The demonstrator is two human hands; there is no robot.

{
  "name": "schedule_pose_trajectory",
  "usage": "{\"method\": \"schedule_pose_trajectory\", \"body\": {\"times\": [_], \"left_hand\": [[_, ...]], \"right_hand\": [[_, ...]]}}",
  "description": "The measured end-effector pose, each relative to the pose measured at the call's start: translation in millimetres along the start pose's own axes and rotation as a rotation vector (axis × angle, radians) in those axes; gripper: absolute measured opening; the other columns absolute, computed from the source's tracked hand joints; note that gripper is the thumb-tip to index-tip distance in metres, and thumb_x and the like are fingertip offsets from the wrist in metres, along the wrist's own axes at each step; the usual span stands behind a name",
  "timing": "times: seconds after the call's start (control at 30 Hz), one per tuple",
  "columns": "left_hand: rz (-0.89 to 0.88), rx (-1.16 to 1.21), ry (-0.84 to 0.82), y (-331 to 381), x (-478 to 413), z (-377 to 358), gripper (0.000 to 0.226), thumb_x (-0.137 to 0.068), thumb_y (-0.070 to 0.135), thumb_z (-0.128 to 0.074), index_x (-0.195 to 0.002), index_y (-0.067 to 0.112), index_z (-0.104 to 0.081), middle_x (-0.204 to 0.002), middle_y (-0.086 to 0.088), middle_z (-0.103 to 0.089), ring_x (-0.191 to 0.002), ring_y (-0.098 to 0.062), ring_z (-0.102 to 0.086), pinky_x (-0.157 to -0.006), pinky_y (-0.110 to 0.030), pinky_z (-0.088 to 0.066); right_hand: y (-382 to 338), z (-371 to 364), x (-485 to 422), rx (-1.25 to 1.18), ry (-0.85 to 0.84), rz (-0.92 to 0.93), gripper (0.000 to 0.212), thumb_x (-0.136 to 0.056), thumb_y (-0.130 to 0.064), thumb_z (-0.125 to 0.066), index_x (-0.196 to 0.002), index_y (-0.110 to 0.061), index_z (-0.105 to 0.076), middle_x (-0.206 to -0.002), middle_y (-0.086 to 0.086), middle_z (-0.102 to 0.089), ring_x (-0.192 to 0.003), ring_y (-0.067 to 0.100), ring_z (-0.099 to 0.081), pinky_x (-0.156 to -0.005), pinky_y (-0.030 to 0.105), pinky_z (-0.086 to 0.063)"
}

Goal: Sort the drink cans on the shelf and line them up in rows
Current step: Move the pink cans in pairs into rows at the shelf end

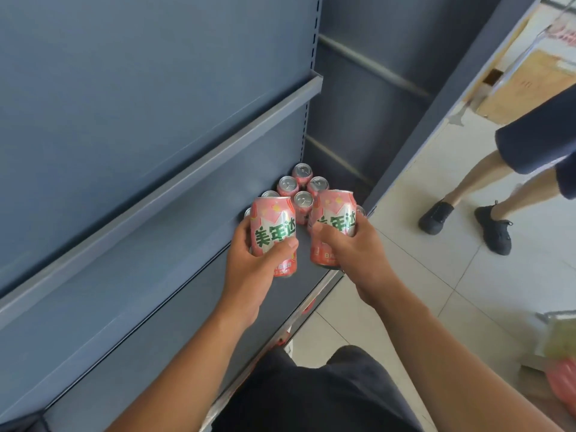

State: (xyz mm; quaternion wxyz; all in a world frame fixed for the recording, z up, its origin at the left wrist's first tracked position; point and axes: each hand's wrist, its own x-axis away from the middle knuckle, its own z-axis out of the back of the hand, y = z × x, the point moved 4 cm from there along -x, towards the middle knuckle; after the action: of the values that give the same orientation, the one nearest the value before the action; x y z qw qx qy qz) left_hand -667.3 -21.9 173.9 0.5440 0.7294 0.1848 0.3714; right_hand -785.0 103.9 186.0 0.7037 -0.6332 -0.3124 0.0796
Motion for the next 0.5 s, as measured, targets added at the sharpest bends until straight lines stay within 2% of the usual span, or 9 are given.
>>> {"method": "schedule_pose_trajectory", "body": {"times": [0.07, 0.17, 0.2, 0.3, 0.37, 0.43, 0.5], "left_hand": [[0.008, 0.009, 0.035, 0.7, -16.2, -4.0, 0.052, -0.077, 0.007, -0.081, -0.12, 0.026, -0.058, -0.103, 0.007, -0.073, -0.091, -0.007, -0.071, -0.067, -0.019, -0.054], [0.028, 0.01, 0.114, -2.6, -35.7, -10.0, 0.057, -0.075, 0.01, -0.083, -0.123, 0.026, -0.057, -0.108, 0.005, -0.072, -0.095, -0.009, -0.071, -0.069, -0.021, -0.055], [0.033, 0.01, 0.147, -4.6, -41.4, -12.4, 0.056, -0.076, 0.008, -0.082, -0.123, 0.026, -0.058, -0.108, 0.004, -0.072, -0.095, -0.01, -0.071, -0.069, -0.021, -0.055], [0.045, 0.011, 0.259, -11.1, -56.4, -21.7, 0.054, -0.076, 0.009, -0.081, -0.12, 0.029, -0.058, -0.11, 0.004, -0.071, -0.098, -0.012, -0.07, -0.071, -0.023, -0.056], [0.055, 0.016, 0.346, -16.1, -63.3, -29.9, 0.057, -0.075, 0.011, -0.081, -0.122, 0.03, -0.057, -0.113, 0.005, -0.07, -0.1, -0.012, -0.069, -0.072, -0.023, -0.056], [0.076, 0.035, 0.427, -21.8, -66.8, -39.1, 0.058, -0.075, 0.009, -0.081, -0.123, 0.031, -0.056, -0.112, 0.007, -0.069, -0.099, -0.01, -0.069, -0.071, -0.022, -0.056], [0.082, 0.049, 0.481, -28.8, -70.5, -48.0, 0.055, -0.076, 0.005, -0.08, -0.119, 0.03, -0.057, -0.108, 0.008, -0.071, -0.095, -0.008, -0.069, -0.069, -0.02, -0.056]], "right_hand": [[-3.7, -0.3, -23.2, 0.018, -0.034, -0.005, 0.022, -0.086, -0.021, -0.075, -0.1, -0.027, -0.059, -0.081, -0.01, -0.07, -0.076, 0.007, -0.07, -0.058, 0.02, -0.055], [-5.8, -0.2, -57.7, 0.078, -0.098, -0.015, 0.023, -0.085, -0.025, -0.076, -0.102, -0.028, -0.062, -0.089, -0.004, -0.072, -0.085, 0.015, -0.071, -0.063, 0.027, -0.06], [-6.1, 0.6, -68.5, 0.089, -0.122, -0.024, 0.022, -0.085, -0.024, -0.076, -0.1, -0.029, -0.062, -0.088, -0.004, -0.072, -0.083, 0.012, -0.071, -0.065, 0.028, -0.061], [-6.7, 3.7, -98.2, 0.124, -0.192, -0.076, 0.022, -0.086, -0.027, -0.074, -0.089, -0.033, -0.054, -0.075, -0.014, -0.065, -0.067, -0.006, -0.066, -0.056, 0.018, -0.056], [-7.9, 6.3, -116.2, 0.176, -0.254, -0.09, 0.024, -0.088, -0.03, -0.072, -0.084, -0.036, -0.049, -0.072, -0.02, -0.06, -0.064, -0.016, -0.06, -0.051, 0.01, -0.05], [-7.4, 9.3, -132.9, 0.231, -0.322, -0.094, 0.023, -0.088, -0.033, -0.071, -0.084, -0.038, -0.049, -0.073, -0.025, -0.059, -0.068, -0.017, -0.06, -0.052, 0.007, -0.047], [-4.4, 11.0, -148.8, 0.29, -0.384, -0.105, 0.021, -0.088, -0.037, -0.071, -0.089, -0.039, -0.049, -0.082, -0.024, -0.058, -0.073, -0.01, -0.061, -0.055, 0.006, -0.045]]}}
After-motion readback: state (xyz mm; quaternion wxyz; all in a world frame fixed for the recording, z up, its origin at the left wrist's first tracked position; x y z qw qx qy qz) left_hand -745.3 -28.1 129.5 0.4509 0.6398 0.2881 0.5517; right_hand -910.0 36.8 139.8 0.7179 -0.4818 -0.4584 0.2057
